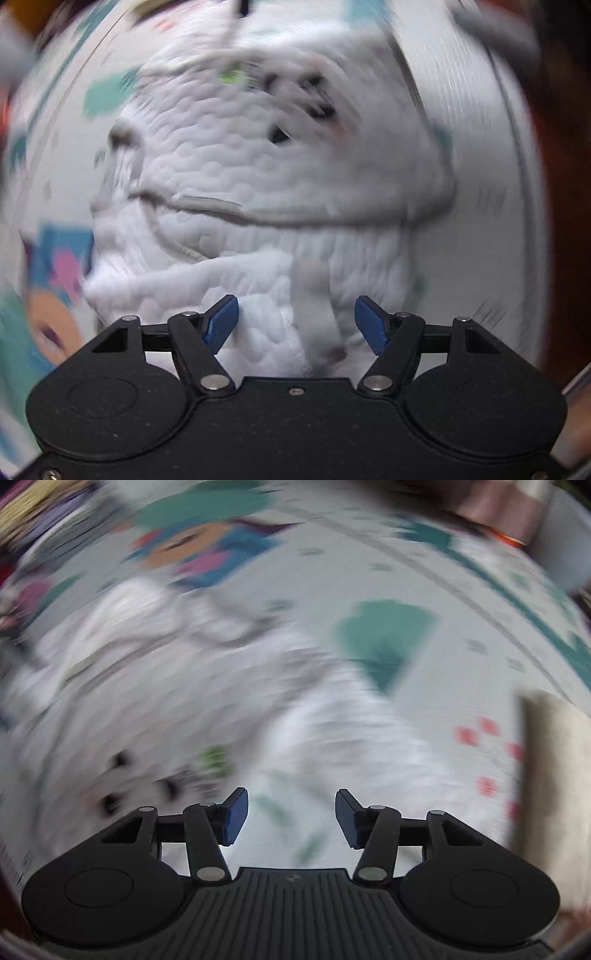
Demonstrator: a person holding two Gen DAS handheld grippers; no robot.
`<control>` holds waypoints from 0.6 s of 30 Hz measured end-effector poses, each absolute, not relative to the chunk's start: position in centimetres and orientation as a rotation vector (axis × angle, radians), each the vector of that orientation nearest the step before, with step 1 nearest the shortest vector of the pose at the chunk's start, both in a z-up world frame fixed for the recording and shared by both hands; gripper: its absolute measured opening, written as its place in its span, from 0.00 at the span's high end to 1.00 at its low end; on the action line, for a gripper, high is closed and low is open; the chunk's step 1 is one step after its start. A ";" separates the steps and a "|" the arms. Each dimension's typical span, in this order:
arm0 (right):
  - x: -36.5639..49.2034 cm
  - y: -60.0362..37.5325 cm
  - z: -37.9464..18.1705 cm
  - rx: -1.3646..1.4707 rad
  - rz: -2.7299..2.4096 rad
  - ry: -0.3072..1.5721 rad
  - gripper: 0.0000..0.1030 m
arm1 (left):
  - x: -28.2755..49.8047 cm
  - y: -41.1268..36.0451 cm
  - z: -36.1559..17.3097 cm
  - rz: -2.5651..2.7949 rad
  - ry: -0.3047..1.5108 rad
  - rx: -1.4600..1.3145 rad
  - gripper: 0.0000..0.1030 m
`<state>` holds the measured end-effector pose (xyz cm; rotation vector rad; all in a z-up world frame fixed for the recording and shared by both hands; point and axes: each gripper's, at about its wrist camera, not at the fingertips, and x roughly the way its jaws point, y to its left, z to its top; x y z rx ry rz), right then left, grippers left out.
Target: Fold clothes
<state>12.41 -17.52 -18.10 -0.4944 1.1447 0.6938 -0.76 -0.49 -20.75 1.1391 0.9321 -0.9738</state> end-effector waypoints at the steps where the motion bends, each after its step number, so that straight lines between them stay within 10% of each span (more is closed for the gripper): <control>1: 11.7 -16.6 -18.5 -0.509 0.737 1.150 0.46 | -0.8 0.0 -20.9 -0.971 0.934 1.150 0.65; 2: 11.0 -15.8 -18.7 -0.518 0.771 1.156 0.46 | 0.2 0.9 -20.3 -0.969 0.989 1.078 0.90; 10: 8.7 -12.4 -18.6 -0.489 0.903 1.200 0.45 | 13.1 18.2 -11.5 -0.523 1.089 0.162 0.90; 13: 8.0 -11.2 -18.3 -0.493 0.932 1.196 0.44 | 14.9 23.5 -12.0 -0.160 1.112 0.220 0.57; 18: 6.9 -9.4 -18.4 -0.515 0.980 1.194 0.44 | 13.5 21.8 -11.9 -0.218 1.045 0.359 0.55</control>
